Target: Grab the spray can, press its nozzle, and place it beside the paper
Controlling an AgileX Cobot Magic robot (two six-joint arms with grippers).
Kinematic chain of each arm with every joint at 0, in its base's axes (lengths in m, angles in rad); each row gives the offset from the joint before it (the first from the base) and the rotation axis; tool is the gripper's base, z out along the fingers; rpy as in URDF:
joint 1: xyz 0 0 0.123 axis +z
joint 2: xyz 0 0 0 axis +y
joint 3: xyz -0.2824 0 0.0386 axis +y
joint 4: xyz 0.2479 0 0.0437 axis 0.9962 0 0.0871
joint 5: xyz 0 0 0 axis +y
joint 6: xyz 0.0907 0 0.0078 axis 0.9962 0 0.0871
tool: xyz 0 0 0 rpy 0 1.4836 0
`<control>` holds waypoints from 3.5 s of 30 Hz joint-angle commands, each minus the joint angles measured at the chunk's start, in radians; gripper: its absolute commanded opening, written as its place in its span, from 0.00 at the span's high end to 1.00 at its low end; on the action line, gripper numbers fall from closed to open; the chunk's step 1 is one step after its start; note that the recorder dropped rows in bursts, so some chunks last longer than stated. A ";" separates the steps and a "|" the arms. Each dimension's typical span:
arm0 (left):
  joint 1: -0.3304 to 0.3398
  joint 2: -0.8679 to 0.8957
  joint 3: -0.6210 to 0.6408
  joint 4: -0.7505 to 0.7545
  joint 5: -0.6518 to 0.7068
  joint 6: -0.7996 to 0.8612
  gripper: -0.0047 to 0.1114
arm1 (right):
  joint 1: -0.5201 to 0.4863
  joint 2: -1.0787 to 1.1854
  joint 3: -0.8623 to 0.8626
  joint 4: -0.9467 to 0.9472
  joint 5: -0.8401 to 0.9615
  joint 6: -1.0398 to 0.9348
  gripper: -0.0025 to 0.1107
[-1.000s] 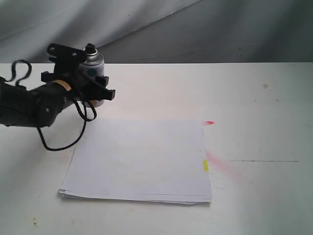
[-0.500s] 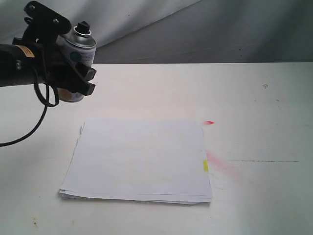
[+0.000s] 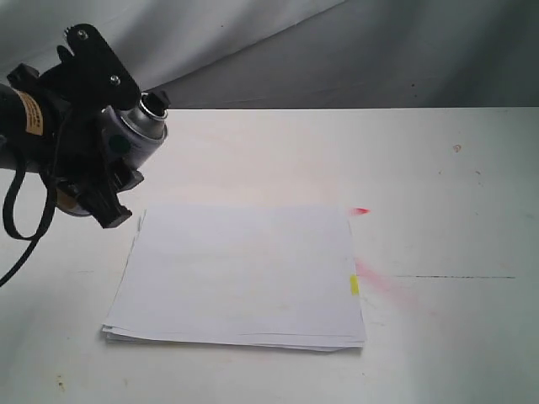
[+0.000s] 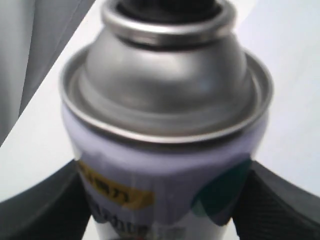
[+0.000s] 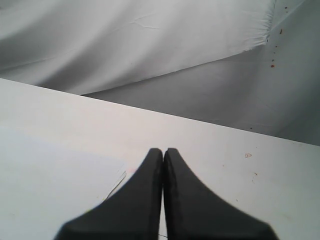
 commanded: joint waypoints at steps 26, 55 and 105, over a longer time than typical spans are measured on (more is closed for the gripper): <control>-0.221 0.233 -0.001 0.526 0.255 -0.454 0.96 | -0.002 -0.003 0.003 -0.007 -0.005 0.001 0.98; -0.221 0.240 -0.001 0.470 0.051 -0.190 0.96 | -0.002 -0.003 0.003 -0.007 -0.005 0.001 0.98; -0.221 0.240 -0.001 0.454 0.077 -0.192 0.96 | -0.027 1.231 -1.466 0.565 0.893 -0.455 0.98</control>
